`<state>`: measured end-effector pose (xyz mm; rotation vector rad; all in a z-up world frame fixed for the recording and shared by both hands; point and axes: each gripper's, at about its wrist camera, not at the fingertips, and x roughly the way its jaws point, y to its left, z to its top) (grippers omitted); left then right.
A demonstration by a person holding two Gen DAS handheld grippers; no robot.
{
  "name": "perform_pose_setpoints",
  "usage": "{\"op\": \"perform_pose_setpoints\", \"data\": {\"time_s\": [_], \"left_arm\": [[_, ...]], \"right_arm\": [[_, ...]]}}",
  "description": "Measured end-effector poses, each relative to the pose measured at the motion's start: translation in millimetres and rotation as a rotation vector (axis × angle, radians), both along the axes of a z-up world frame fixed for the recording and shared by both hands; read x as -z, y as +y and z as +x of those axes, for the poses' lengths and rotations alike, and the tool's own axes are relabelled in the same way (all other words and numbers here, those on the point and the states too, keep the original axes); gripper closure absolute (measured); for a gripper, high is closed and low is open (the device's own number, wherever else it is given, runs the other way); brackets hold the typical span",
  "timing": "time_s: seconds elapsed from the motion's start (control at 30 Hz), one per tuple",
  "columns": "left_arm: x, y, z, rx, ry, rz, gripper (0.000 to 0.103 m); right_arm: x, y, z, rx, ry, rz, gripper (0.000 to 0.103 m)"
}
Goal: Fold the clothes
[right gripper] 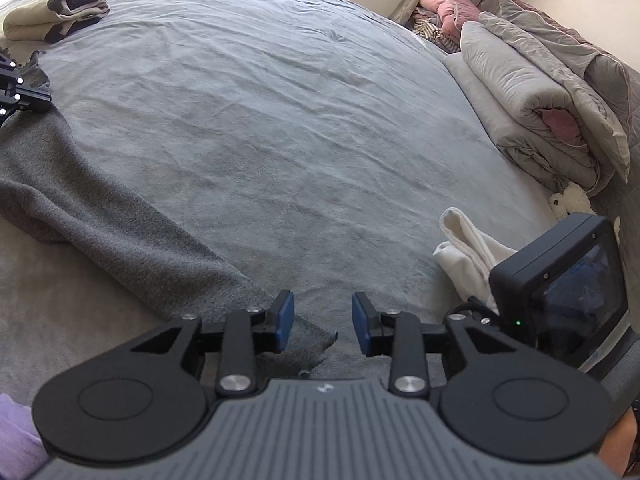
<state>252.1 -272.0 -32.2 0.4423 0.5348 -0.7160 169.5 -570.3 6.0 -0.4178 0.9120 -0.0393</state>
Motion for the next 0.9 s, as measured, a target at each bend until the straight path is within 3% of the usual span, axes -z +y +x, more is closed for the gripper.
{"op": "perform_pose_setpoints", "data": {"time_s": [0.13,0.3,0.37,0.4,0.47,0.73,0.8,0.9], "left_arm": [[4,-1,-1,-0.002,-0.001,0.003,0.103],[6,0,-2,-0.016,-0.001,-0.012,0.103],[7,0,-4,-0.023,-0.004,-0.020,0.103],[7,1,-4,-0.028,-0.007,-0.025,0.103],[6,2,-6,-0.040,-0.016,-0.038,0.103],[-8,11,-14,-0.113,-0.089,-0.132,0.103],[-9,10,-13,-0.146,-0.111,-0.146,0.103],[-3,3,-5,-0.203,-0.109,-0.129,0.103]], "right_arm": [[11,-8,4,0.047,0.030,0.036,0.065],[23,-22,7,0.103,0.054,0.167,0.065],[24,-21,6,0.092,0.062,0.221,0.095],[24,-19,4,0.081,0.061,0.232,0.098],[22,-8,-1,0.066,0.030,0.153,0.099],[-19,7,-26,0.072,-0.194,0.008,0.099],[-21,9,-15,0.071,-0.209,-0.026,0.099],[-6,4,22,0.114,-0.151,0.017,0.099]]}}
